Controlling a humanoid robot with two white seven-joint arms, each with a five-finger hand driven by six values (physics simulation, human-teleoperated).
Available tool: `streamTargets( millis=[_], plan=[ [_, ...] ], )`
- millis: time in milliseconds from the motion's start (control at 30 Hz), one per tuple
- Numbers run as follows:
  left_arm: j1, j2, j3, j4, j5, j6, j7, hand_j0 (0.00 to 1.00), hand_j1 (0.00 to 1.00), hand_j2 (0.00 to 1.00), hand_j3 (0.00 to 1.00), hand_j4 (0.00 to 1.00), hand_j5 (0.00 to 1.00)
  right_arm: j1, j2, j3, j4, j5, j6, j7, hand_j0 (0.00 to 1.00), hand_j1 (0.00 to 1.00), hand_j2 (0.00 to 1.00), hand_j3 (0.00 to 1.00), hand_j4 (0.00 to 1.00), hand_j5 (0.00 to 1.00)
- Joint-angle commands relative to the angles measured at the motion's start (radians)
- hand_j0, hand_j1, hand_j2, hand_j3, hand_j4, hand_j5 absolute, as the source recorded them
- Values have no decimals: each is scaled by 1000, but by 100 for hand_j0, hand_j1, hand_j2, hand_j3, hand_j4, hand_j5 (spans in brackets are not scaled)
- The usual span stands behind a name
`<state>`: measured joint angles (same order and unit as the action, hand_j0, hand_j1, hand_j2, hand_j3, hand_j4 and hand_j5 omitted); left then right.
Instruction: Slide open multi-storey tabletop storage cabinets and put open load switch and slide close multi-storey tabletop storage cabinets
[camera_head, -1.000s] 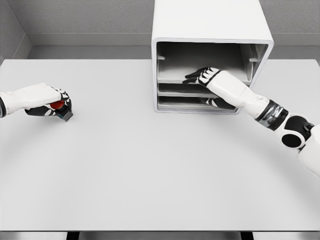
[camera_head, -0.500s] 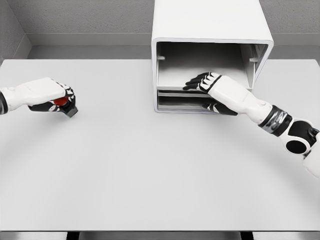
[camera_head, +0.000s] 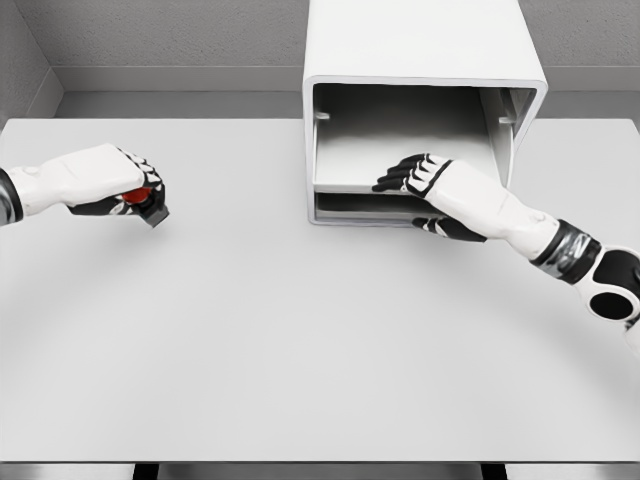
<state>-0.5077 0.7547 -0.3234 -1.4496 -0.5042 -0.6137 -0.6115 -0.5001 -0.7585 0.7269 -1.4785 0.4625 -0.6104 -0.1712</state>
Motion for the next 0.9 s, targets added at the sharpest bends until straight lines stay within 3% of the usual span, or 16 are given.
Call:
streamTargets(
  millis=[0, 400, 733, 867],
  plan=[
    [0, 2, 1, -6, 10, 3, 1, 44, 44, 44, 44, 44, 44, 0, -15, -1, -11, -4, 0, -1, 82, 82, 82, 82, 82, 82],
    [2, 2, 18, -80, 13, 3, 1, 44, 44, 44, 44, 44, 44, 37, -51, -15, -63, -7, 0, -2, 82, 82, 82, 82, 82, 82],
    [2, -6, 33, -135, 13, 3, 1, 44, 44, 44, 44, 44, 44, 38, -120, -66, -118, -65, 0, 1, 80, 80, 80, 80, 80, 80],
    [0, -6, 35, -160, 13, 3, 1, 44, 44, 44, 44, 44, 44, 57, -170, -86, -184, -65, 0, 1, 63, 63, 63, 63, 63, 63]
  ],
)
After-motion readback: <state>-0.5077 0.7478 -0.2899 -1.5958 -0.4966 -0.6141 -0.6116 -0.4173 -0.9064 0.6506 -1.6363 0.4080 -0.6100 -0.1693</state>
